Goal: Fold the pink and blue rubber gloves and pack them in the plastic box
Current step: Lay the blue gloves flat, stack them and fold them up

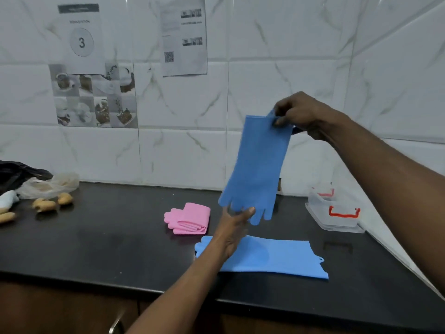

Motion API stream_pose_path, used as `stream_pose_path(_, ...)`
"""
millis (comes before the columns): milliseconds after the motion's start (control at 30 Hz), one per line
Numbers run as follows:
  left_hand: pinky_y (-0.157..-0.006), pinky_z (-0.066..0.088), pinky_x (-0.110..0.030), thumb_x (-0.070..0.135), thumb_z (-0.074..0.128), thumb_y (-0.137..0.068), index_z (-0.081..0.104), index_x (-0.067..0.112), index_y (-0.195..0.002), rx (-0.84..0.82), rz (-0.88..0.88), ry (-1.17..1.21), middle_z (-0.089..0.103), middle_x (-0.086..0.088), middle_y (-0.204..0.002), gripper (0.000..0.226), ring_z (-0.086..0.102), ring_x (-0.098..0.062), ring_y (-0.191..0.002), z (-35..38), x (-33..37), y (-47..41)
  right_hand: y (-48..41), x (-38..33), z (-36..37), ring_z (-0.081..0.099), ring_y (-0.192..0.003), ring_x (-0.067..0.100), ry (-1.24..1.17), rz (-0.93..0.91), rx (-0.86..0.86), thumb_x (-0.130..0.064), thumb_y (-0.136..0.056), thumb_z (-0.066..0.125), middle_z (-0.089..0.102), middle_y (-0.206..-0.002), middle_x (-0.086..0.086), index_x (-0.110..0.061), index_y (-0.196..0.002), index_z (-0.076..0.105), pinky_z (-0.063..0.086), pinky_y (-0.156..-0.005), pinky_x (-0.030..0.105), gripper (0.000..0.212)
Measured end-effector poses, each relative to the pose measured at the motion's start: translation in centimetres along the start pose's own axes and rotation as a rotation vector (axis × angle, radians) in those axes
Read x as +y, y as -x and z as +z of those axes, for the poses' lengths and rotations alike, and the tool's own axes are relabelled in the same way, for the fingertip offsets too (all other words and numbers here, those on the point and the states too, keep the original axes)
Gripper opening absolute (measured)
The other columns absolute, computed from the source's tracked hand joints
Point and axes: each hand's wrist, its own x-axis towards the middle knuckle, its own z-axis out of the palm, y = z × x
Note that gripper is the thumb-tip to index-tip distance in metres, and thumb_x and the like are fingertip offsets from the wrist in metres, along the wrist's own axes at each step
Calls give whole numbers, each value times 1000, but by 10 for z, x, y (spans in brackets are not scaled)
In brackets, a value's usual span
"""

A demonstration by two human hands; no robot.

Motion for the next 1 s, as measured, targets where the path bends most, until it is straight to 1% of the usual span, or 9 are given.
stream_pose_path(333, -84, 58, -47, 28, 82, -76, 69, 25, -114, 39, 116, -51, 72, -3, -117, 40, 70, -26, -107, -1, 12, -8, 8, 30, -14, 52, -68, 26, 96, 76, 141, 4, -78, 38, 56, -79, 12, -3, -85, 68, 48, -58, 32, 31)
stream_pose_path(433, -86, 57, -45, 20, 75, -84, 73, 20, -103, 126, 191, -92, 74, -12, -110, 20, 71, -30, -100, -11, 27, -1, 10, 35, -5, 41, -57, 24, 97, 103, 139, 4, -78, 37, 41, -67, 8, -3, -65, 49, 42, -51, 29, 20)
stream_pose_path(500, -83, 58, -42, 13, 74, -83, 73, 18, -98, 202, 251, -194, 74, -12, -104, 16, 71, -27, -92, -20, 47, -3, 9, 45, 1, 49, -51, 26, 55, 145, 165, 8, -79, 41, 41, -63, 8, -5, -58, 39, 49, -44, 30, 25)
stream_pose_path(567, -72, 59, -34, 11, 77, -79, 73, 18, -96, 255, 272, -344, 76, -7, -95, 19, 71, -20, -80, -33, 77, -11, 10, 68, 9, 64, -58, 37, -60, 237, 220, 9, -82, 50, 55, -78, 18, 3, -74, 54, 60, -50, 43, 11)
stream_pose_path(633, -53, 54, -25, 14, 75, -77, 75, 25, -83, 221, 188, -589, 75, 1, -73, 12, 69, -12, -61, -46, 103, -18, 21, 99, 24, 68, -62, 41, -205, 377, 240, 6, -87, 51, 57, -96, 29, 14, -101, 54, 60, -65, 51, 16)
stream_pose_path(700, -49, 46, -25, 17, 67, -79, 72, 21, -70, 180, 8, -826, 66, -1, -55, 11, 59, -16, -49, -56, 109, -22, 46, 133, 46, 67, -46, 33, -326, 497, 193, 9, -90, 47, 57, -85, 30, 16, -94, 50, 59, -50, 39, 9)
stream_pose_path(767, -62, 46, -33, 30, 76, -78, 69, 10, -79, 147, -184, -1033, 62, -7, -67, 21, 53, -19, -62, -63, 94, -21, 78, 166, 74, 64, -39, 30, -364, 686, 138, 11, -92, 44, 57, -77, 24, 10, -86, 48, 51, -33, 30, 6)
stream_pose_path(867, -92, 53, -40, 56, 77, -72, 69, 4, -101, 171, -453, -1251, 71, -11, -102, 60, 65, -28, -97, -74, 61, -14, 118, 206, 108, 60, -59, 34, -236, 899, 57, 10, -87, 50, 52, -83, 21, 8, -92, 50, 52, -35, 37, 5)
stream_pose_path(1000, -79, 58, -38, 58, 74, -70, 64, 6, -81, 412, -402, -1274, 68, -17, -98, 54, 67, -31, -94, -80, 53, -8, 128, 226, 118, 58, -72, 29, -175, 873, 95, -6, -85, 63, 51, -90, 16, 7, -101, 52, 54, -39, 34, 24)
